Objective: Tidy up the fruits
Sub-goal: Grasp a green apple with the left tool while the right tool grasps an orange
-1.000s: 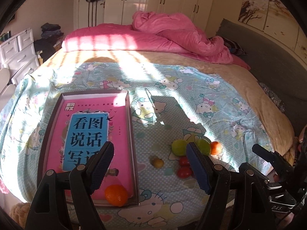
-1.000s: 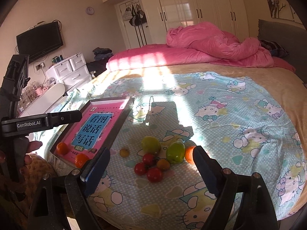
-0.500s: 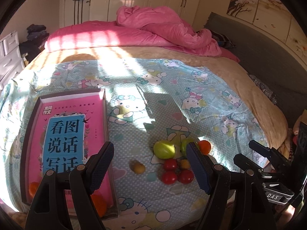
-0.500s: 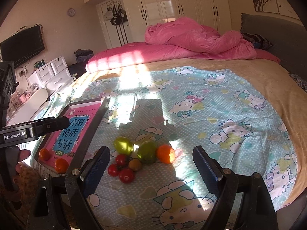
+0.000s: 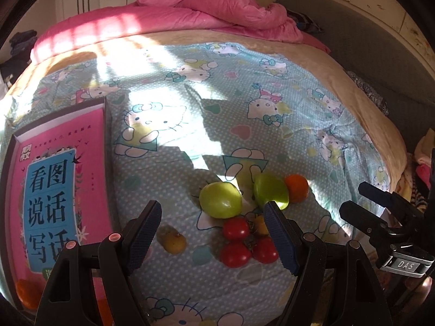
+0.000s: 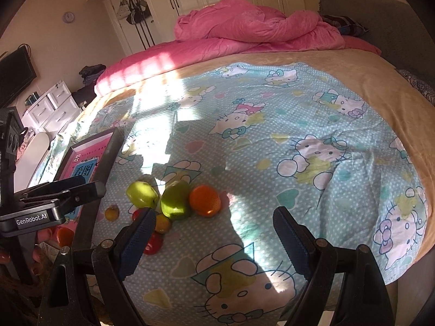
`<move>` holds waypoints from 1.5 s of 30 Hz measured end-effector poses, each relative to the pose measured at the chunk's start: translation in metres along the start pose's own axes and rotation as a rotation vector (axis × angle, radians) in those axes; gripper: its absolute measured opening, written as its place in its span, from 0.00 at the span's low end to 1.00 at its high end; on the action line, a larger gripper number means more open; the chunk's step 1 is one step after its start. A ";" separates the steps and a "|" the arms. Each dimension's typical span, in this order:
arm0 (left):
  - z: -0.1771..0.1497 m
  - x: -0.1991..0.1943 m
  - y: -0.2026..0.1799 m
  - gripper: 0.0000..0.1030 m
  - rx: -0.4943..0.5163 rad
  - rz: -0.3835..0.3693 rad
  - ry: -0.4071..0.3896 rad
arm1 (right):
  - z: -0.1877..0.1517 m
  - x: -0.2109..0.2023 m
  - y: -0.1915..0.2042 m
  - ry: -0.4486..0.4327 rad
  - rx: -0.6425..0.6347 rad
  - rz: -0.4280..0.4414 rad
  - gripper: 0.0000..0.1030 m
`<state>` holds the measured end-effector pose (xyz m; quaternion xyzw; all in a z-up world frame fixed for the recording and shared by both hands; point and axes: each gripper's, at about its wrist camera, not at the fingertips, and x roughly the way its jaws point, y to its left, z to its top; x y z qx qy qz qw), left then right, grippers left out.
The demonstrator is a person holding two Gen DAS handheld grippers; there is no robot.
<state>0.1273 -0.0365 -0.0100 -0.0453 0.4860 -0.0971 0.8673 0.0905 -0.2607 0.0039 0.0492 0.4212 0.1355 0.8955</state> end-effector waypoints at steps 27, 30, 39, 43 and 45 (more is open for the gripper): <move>0.008 0.053 0.000 0.76 0.053 -0.046 0.093 | 0.005 0.058 0.017 0.132 -0.204 -0.114 0.74; 0.008 0.054 -0.002 0.68 0.068 -0.045 0.094 | 0.008 0.064 0.019 0.144 -0.248 -0.122 0.70; 0.008 0.060 0.002 0.62 0.052 -0.052 0.111 | 0.011 0.080 0.022 0.187 -0.313 -0.098 0.64; 0.009 0.063 0.002 0.60 0.050 -0.067 0.118 | 0.014 0.088 0.025 0.199 -0.369 -0.075 0.61; 0.009 0.064 0.000 0.60 0.056 -0.069 0.122 | 0.015 0.090 0.025 0.206 -0.382 -0.052 0.54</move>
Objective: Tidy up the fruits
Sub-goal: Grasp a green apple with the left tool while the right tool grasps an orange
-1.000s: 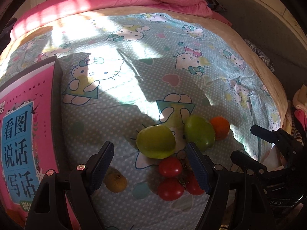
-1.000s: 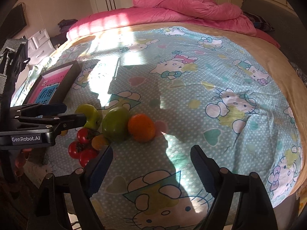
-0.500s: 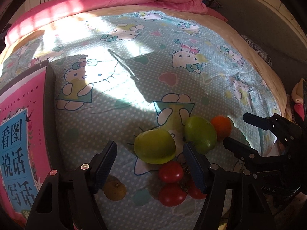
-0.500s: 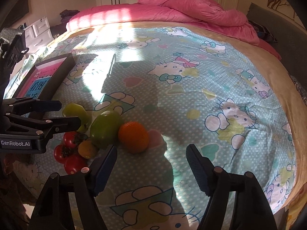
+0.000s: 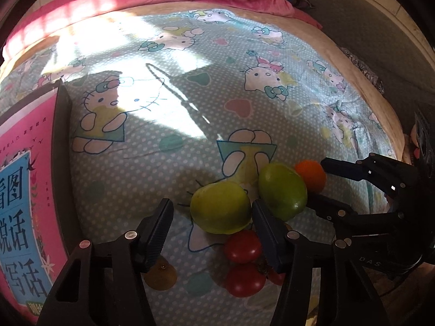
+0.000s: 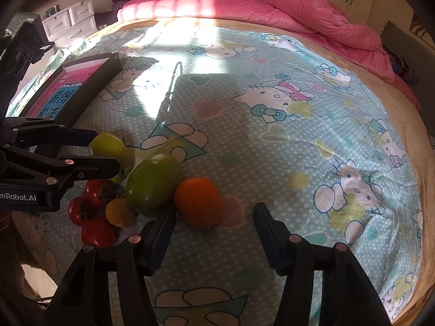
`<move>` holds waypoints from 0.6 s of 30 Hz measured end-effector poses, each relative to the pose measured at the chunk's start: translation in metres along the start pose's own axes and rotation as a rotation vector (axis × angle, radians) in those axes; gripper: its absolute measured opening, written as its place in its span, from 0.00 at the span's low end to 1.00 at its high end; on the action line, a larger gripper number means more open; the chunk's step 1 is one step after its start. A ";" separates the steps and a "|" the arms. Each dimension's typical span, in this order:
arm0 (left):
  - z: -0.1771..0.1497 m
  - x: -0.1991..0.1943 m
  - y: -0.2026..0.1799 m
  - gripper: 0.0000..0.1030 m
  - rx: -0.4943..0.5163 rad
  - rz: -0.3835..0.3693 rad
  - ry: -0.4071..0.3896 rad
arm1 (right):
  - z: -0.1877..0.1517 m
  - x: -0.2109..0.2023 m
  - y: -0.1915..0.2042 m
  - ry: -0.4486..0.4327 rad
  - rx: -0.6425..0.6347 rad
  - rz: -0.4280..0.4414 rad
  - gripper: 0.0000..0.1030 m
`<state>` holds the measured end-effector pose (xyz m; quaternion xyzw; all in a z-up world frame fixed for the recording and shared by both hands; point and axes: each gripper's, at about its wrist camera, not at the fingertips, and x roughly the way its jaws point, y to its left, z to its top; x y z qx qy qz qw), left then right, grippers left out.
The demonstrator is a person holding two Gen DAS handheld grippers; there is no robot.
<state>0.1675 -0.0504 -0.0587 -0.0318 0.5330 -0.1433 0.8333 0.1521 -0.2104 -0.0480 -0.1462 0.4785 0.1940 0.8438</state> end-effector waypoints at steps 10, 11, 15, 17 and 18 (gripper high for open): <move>0.002 0.009 -0.003 0.55 0.009 0.001 0.010 | -0.002 0.004 0.000 0.008 0.060 0.095 0.33; 0.002 0.010 -0.003 0.55 0.010 0.001 0.011 | -0.002 0.004 -0.002 0.004 0.076 0.102 0.33; 0.004 0.010 -0.001 0.48 0.001 -0.028 0.009 | -0.004 -0.001 -0.007 -0.016 0.138 0.123 0.32; 0.004 0.010 -0.001 0.48 0.000 -0.032 0.007 | -0.005 -0.003 -0.009 -0.025 0.163 0.128 0.32; 0.003 0.010 -0.001 0.48 0.001 -0.034 0.006 | -0.006 -0.004 -0.010 -0.030 0.173 0.130 0.32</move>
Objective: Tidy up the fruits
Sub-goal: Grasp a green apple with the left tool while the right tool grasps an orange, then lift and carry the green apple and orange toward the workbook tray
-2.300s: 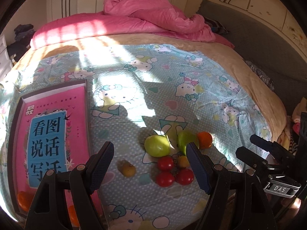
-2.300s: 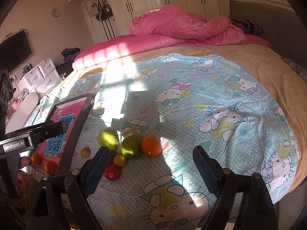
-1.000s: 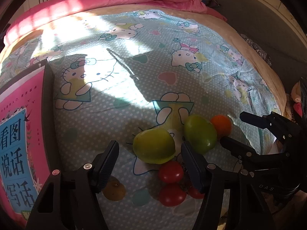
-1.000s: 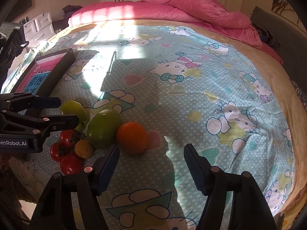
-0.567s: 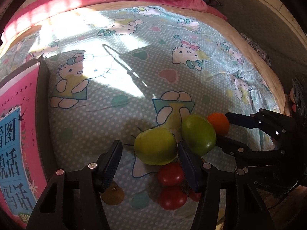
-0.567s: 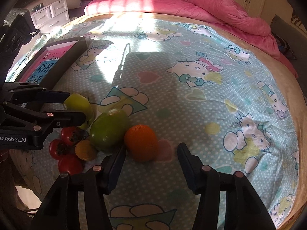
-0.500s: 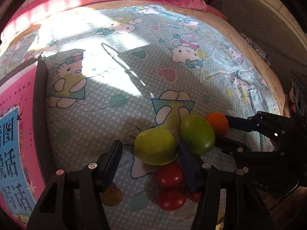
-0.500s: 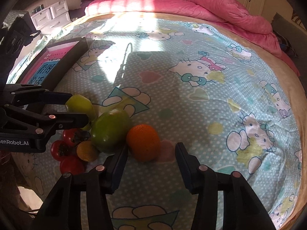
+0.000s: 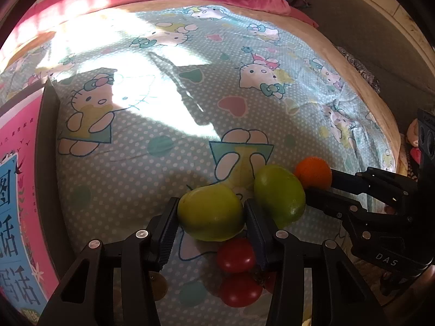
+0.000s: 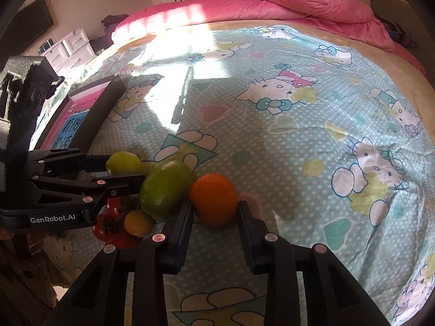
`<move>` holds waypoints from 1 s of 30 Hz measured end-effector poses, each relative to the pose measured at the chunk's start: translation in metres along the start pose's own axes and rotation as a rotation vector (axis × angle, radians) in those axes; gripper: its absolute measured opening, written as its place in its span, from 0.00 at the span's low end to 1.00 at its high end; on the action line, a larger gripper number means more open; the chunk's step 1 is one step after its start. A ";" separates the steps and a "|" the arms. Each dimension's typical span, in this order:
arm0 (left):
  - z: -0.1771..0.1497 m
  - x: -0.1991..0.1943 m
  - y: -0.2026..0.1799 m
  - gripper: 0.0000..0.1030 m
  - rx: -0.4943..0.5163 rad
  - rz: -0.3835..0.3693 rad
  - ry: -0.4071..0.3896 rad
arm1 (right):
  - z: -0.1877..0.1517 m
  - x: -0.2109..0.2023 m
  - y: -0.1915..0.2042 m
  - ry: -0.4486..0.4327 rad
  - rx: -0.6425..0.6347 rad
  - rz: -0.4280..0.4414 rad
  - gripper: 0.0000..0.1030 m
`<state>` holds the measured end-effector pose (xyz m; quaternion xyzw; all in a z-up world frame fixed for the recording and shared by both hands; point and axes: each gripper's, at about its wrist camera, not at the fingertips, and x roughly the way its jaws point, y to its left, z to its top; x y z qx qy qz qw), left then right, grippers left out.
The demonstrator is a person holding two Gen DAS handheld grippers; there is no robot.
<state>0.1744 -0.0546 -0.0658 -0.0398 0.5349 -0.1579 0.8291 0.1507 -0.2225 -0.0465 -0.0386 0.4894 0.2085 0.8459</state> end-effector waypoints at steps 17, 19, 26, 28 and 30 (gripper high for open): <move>-0.003 -0.022 0.003 0.48 -0.019 -0.021 -0.026 | -0.007 -0.015 -0.004 -0.024 0.034 0.008 0.31; -0.003 -0.026 0.004 0.48 -0.021 -0.023 -0.033 | -0.006 -0.014 -0.003 -0.022 0.022 0.000 0.31; -0.005 -0.039 0.009 0.48 -0.032 -0.020 -0.059 | -0.001 -0.001 -0.006 0.001 0.064 0.036 0.34; -0.005 -0.044 0.012 0.48 -0.037 -0.020 -0.068 | 0.000 0.004 -0.002 0.014 0.058 0.018 0.37; -0.005 -0.049 0.015 0.48 -0.043 -0.016 -0.077 | 0.000 0.007 -0.001 0.007 0.053 0.006 0.37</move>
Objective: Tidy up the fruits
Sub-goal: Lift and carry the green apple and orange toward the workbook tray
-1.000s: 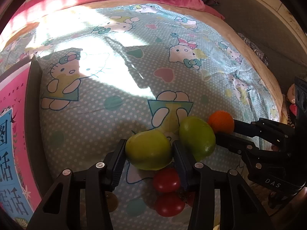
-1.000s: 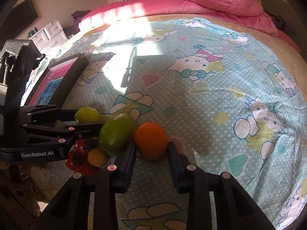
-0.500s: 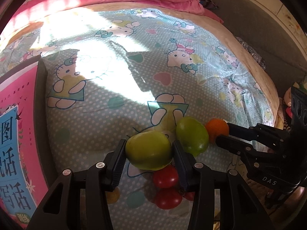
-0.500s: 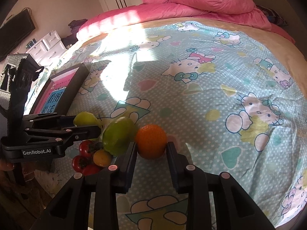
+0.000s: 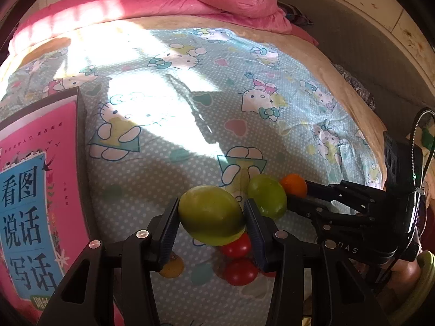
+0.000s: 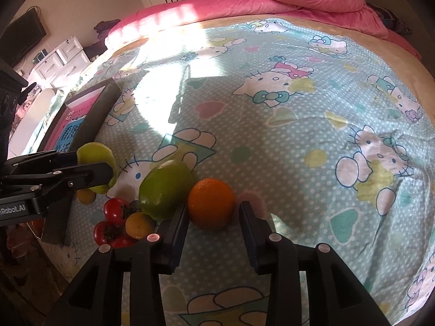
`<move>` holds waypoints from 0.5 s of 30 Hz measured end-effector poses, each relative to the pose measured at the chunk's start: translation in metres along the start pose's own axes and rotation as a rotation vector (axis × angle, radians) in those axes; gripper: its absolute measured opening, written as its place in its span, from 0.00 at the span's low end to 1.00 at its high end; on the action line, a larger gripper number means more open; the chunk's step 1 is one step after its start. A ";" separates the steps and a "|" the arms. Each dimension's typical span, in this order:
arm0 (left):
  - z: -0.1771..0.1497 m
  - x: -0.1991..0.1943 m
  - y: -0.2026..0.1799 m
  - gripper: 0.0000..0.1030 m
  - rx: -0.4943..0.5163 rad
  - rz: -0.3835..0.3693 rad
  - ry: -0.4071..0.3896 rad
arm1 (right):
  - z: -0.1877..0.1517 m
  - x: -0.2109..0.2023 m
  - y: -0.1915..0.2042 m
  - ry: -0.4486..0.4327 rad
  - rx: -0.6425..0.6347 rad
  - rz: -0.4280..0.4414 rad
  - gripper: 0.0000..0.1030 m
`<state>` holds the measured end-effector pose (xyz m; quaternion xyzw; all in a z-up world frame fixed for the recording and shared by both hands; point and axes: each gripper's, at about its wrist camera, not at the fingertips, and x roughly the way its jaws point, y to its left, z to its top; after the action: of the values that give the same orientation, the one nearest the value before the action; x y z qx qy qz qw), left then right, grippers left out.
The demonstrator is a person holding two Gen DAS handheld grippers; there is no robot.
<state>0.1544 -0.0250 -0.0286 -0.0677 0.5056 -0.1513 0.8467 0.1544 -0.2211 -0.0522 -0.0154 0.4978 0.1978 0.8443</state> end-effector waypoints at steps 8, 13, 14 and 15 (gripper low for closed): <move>0.003 -0.024 0.009 0.34 -0.014 0.013 -0.057 | 0.003 -0.013 -0.004 -0.062 0.046 0.000 0.33; 0.004 -0.030 0.014 0.34 -0.018 0.029 -0.064 | 0.009 -0.036 0.000 -0.150 0.060 0.029 0.33; 0.002 -0.027 0.017 0.34 -0.027 0.026 -0.055 | 0.010 -0.039 0.002 -0.162 0.056 0.032 0.33; 0.000 -0.024 0.019 0.34 -0.034 0.015 -0.039 | 0.010 -0.042 0.005 -0.173 0.051 0.029 0.33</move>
<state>0.1475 0.0008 -0.0132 -0.0814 0.4919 -0.1352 0.8562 0.1435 -0.2274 -0.0107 0.0304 0.4282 0.1979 0.8812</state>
